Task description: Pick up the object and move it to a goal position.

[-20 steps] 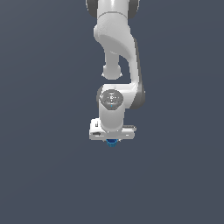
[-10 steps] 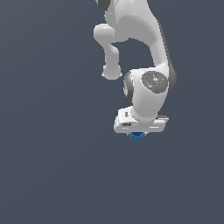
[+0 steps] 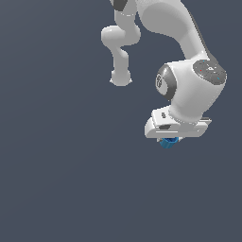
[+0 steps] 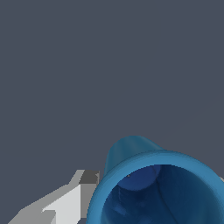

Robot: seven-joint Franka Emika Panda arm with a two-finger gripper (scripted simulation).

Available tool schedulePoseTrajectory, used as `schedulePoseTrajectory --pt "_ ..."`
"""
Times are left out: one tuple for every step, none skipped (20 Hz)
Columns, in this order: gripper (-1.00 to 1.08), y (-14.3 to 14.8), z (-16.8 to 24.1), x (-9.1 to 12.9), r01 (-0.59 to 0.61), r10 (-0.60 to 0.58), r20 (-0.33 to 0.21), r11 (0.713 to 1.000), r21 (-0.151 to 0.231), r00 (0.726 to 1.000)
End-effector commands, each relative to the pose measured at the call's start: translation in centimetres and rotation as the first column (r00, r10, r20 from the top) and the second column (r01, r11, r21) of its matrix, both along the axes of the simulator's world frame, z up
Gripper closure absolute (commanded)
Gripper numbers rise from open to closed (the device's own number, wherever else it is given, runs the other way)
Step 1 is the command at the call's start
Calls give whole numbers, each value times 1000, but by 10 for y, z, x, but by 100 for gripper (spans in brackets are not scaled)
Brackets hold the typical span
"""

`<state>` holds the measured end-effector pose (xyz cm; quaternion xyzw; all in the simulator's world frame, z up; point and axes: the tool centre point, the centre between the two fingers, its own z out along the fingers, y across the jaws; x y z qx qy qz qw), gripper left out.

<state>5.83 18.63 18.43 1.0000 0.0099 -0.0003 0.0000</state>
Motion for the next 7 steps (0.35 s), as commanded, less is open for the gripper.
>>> schedulePoseTrajectory --pt "108 6 5 1 3 -3 1 1000 0 1000" --pt "108 7 5 1 3 -3 1 1000 0 1000" --pt "108 8 5 1 3 -3 1 1000 0 1000" --pt "108 7 5 2 3 -3 1 1000 0 1000" --pt "108 6 4 2 3 -3 1 1000 0 1000" --pt "108 5 4 2 3 -3 1 1000 0 1000" --pt "108 4 4 2 3 -3 1 1000 0 1000"
